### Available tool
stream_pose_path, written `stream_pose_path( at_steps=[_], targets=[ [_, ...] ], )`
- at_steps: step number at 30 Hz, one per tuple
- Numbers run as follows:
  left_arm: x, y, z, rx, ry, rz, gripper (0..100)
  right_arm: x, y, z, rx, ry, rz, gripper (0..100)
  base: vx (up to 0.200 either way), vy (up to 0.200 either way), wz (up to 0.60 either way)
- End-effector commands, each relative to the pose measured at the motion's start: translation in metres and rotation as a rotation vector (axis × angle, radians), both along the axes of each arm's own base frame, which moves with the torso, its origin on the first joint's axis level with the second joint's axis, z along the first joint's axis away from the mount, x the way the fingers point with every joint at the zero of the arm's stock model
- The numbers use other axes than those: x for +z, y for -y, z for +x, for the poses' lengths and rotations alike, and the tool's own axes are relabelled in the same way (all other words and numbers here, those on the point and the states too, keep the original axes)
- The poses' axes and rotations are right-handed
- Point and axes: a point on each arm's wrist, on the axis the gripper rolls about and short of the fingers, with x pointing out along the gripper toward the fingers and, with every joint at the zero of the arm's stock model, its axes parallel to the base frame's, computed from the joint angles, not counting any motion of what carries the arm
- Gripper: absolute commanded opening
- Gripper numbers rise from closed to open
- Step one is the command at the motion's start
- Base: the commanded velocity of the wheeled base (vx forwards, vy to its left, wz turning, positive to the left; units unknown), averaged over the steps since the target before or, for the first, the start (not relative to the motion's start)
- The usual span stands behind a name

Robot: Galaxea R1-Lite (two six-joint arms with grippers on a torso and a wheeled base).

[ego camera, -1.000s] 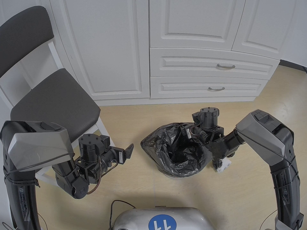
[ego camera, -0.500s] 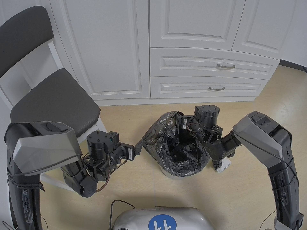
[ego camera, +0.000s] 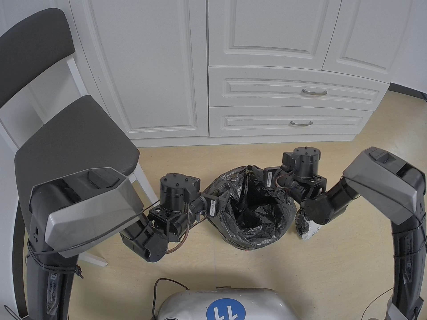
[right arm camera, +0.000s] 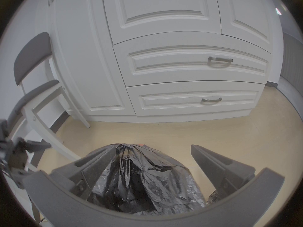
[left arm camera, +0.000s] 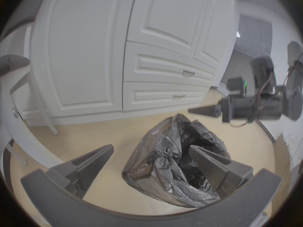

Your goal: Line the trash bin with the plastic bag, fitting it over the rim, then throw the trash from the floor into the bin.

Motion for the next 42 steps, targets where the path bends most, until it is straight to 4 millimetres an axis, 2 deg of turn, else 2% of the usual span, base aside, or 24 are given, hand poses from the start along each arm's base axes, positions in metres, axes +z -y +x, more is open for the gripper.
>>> stream_pose_path(
  at_steps=[1, 3, 5, 8, 9, 17, 20, 26, 36, 42],
  targets=[
    [-0.013, 0.019, 0.009, -0.025, -0.036, 0.031, 100, 0.032, 0.038, -0.012, -0.001, -0.01, 0.008, 100, 0.0, 0.0, 0.0],
    [-0.016, 0.021, 0.012, -0.024, -0.044, 0.039, 100, 0.029, 0.046, -0.013, 0.006, -0.049, -0.014, 100, 0.0, 0.0, 0.0],
    [-0.018, 0.024, 0.024, 0.015, -0.038, 0.057, 100, 0.022, 0.057, -0.013, 0.012, -0.124, -0.051, 100, 0.0, 0.0, 0.0],
    [-0.019, 0.025, 0.028, 0.027, -0.037, 0.062, 100, 0.02, 0.059, -0.011, 0.012, -0.132, -0.053, 100, 0.0, 0.0, 0.0],
    [-0.02, 0.022, 0.039, 0.067, -0.049, 0.077, 100, 0.009, 0.064, -0.007, 0.011, -0.167, -0.059, 100, 0.0, 0.0, 0.0],
    [-0.017, 0.007, 0.058, 0.118, -0.047, 0.074, 100, -0.022, 0.068, 0.009, 0.003, -0.208, -0.086, 100, 0.0, 0.0, 0.0],
    [-0.015, 0.003, 0.063, 0.151, -0.036, 0.073, 100, -0.033, 0.07, 0.017, -0.006, -0.213, -0.085, 100, 0.0, 0.0, 0.0],
    [-0.013, 0.003, 0.067, 0.164, -0.023, 0.069, 100, -0.037, 0.077, 0.026, -0.027, -0.208, -0.081, 100, 0.0, 0.0, 0.0],
    [-0.022, 0.009, 0.077, 0.166, -0.005, 0.057, 100, -0.045, 0.092, 0.042, -0.067, -0.196, -0.066, 100, 0.0, 0.0, 0.0],
    [-0.008, 0.008, 0.076, 0.168, 0.018, 0.037, 100, -0.066, 0.091, 0.052, -0.069, -0.213, -0.062, 100, 0.0, 0.0, 0.0]
  ],
)
